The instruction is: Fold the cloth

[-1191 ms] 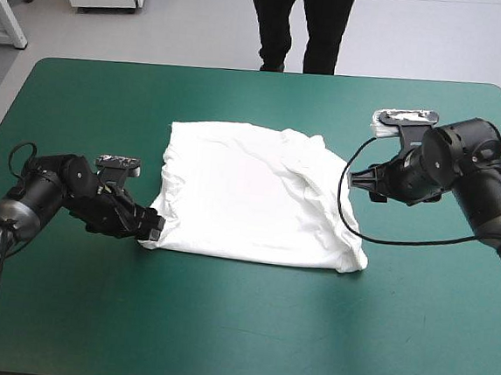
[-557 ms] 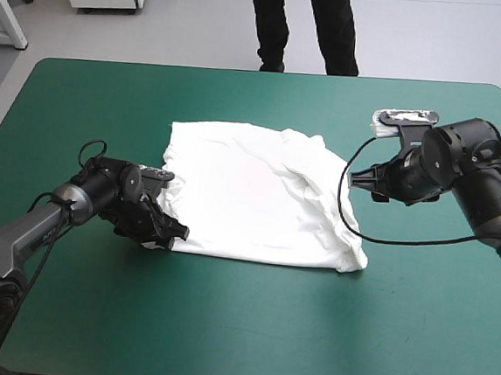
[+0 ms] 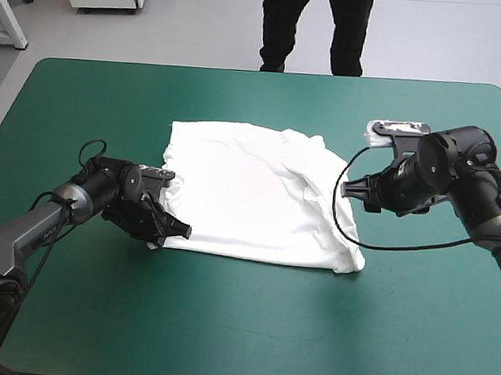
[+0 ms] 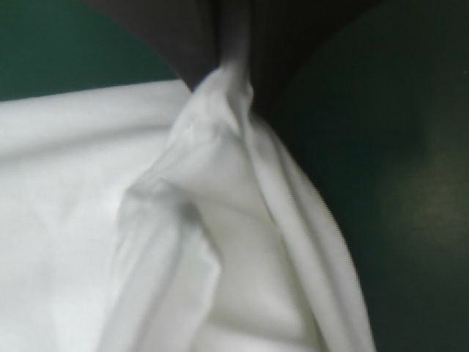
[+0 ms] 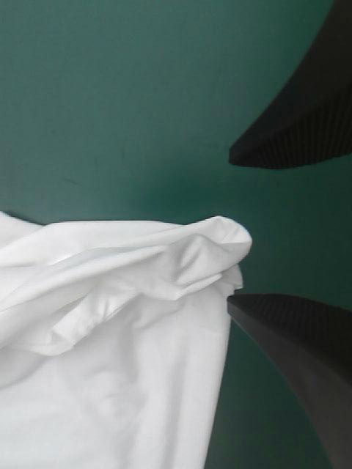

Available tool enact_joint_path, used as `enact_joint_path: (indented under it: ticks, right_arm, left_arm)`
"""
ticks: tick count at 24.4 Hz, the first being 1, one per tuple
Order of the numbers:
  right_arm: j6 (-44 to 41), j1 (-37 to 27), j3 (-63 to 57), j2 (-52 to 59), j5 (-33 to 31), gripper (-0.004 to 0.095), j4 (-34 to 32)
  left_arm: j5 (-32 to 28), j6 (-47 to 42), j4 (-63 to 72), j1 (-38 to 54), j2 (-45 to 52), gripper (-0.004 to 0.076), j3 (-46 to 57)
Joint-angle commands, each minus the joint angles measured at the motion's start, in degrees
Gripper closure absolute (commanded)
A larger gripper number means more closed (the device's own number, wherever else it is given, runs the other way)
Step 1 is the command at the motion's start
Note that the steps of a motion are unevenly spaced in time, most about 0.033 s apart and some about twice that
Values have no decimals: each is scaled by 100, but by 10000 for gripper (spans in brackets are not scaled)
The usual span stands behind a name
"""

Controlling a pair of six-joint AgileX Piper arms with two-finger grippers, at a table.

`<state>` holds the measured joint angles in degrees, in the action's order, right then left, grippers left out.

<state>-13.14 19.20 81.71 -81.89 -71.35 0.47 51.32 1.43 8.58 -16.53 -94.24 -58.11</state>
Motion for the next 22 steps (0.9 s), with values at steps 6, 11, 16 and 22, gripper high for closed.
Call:
enact_joint_path:
  ticks: [6, 11, 16, 22]
  right_arm:
    - [119, -33, -989, 17, 648, 406, 63]
    - [396, -31, -1226, -420, 1027, 402, 488]
    - [413, -31, -1231, -963, 1136, 402, 507]
    - [389, 182, -1293, -1372, 1381, 402, 564]
  left_arm:
    - [-409, -12, 213, -63, -118, 733, 49]
    - [-399, 9, 201, -63, -118, 733, 49]
    - [-386, 62, 190, -63, -118, 733, 49]
    - [-396, 86, 190, -63, -118, 733, 49]
